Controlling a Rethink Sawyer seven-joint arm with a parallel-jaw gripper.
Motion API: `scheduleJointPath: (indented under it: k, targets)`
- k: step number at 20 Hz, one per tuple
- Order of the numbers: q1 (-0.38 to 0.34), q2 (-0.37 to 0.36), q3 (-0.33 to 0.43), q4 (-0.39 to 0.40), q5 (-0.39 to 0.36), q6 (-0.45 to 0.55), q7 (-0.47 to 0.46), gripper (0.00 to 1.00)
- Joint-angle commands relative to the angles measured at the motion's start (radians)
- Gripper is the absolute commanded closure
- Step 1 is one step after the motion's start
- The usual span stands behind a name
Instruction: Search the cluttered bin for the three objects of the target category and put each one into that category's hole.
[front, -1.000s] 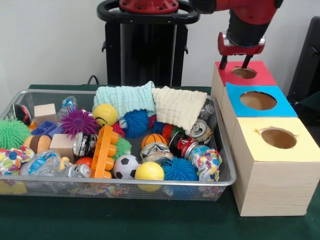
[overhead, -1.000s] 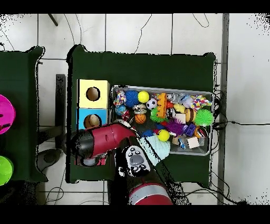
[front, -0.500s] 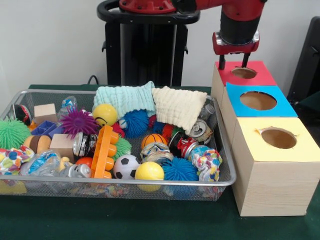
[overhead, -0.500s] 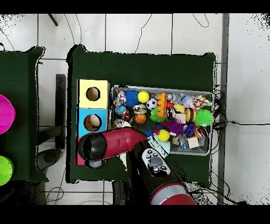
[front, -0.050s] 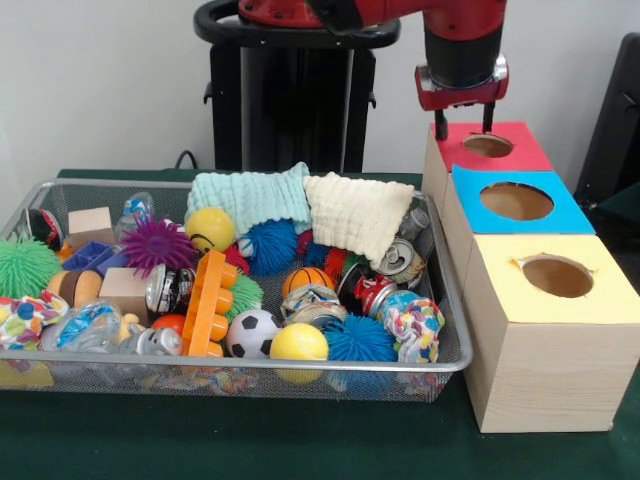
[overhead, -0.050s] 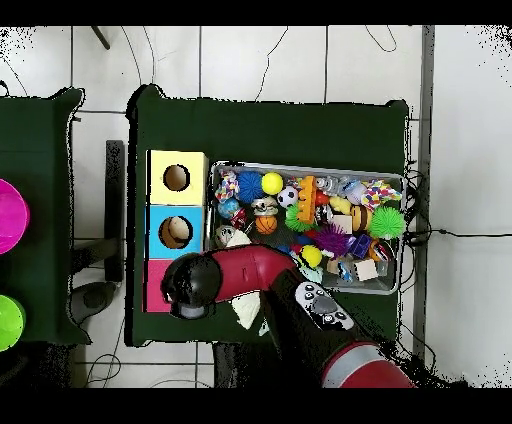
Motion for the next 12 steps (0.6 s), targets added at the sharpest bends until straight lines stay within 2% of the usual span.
scheduleJointPath:
  k: [1, 12]
  targets:
    - [-0.165, 0.066, 0.018, -0.193, -0.182, -0.487, -0.056, 0.00]
    - [-0.320, 0.103, 0.211, -0.149, -0.189, -0.449, -0.090, 0.00]
